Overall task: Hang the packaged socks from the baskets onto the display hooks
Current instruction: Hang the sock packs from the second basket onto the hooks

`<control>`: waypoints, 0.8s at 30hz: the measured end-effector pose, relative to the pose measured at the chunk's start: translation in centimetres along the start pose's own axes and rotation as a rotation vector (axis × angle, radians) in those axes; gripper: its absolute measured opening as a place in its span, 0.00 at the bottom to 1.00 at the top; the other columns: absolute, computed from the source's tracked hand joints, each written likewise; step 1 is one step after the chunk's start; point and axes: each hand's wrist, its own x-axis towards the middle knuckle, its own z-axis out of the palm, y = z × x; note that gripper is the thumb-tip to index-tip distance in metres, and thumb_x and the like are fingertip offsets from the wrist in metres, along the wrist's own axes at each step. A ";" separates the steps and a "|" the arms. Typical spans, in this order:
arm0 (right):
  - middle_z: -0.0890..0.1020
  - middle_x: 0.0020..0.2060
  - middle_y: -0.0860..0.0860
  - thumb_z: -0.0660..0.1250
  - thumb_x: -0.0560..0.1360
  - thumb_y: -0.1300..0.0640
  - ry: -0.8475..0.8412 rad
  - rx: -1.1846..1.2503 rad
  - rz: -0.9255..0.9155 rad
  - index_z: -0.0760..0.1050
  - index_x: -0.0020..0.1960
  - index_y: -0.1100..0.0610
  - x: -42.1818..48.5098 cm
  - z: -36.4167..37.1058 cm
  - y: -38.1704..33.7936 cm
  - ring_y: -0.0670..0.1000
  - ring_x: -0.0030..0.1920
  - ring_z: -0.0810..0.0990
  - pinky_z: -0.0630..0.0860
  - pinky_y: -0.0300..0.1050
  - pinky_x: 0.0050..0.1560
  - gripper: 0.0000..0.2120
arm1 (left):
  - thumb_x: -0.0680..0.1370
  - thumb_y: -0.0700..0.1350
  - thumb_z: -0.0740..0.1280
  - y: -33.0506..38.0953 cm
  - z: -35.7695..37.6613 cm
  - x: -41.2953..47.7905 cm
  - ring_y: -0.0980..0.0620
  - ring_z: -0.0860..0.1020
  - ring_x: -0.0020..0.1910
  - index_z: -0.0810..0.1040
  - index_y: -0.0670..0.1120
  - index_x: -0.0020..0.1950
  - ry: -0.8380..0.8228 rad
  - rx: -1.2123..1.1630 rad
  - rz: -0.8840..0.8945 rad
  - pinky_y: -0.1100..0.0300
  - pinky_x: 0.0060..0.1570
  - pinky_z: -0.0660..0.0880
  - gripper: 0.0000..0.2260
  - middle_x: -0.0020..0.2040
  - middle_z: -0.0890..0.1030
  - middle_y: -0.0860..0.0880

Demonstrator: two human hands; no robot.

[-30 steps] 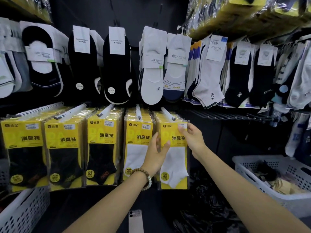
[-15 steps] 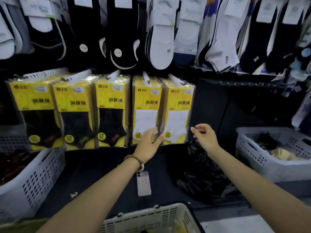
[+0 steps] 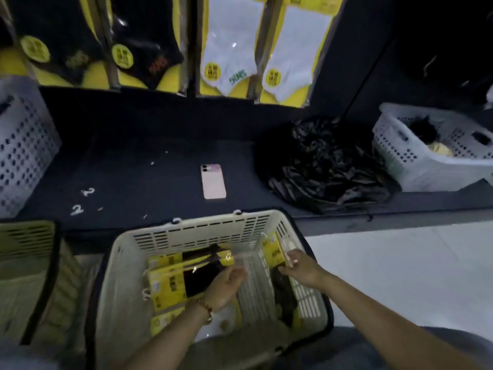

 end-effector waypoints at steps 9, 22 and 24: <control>0.74 0.53 0.48 0.66 0.75 0.65 0.331 0.110 -0.060 0.65 0.67 0.59 5.1 5.0 0.5 0.51 0.56 0.75 0.67 0.36 0.52 0.22 | 0.81 0.55 0.55 -1.9 3.9 4.7 0.61 0.69 0.45 0.63 0.59 0.39 -0.013 -0.090 -0.115 0.74 0.38 0.64 0.11 0.41 0.65 0.61; 0.82 0.55 0.51 0.68 0.76 0.60 -0.174 0.236 -0.136 0.77 0.59 0.57 6.3 5.5 -0.5 0.48 0.55 0.79 0.74 0.35 0.51 0.12 | 0.75 0.47 0.70 -2.8 -1.1 5.7 0.56 0.82 0.50 0.77 0.48 0.57 0.368 -0.515 -0.108 0.68 0.38 0.77 0.12 0.50 0.83 0.53; 0.82 0.52 0.50 0.71 0.73 0.60 -0.219 0.355 -0.091 0.77 0.57 0.58 6.5 6.0 -0.5 0.47 0.54 0.79 0.76 0.35 0.50 0.13 | 0.73 0.45 0.71 -3.5 -3.3 4.5 0.58 0.83 0.41 0.80 0.48 0.51 0.437 -0.600 -0.117 0.64 0.35 0.79 0.08 0.45 0.84 0.52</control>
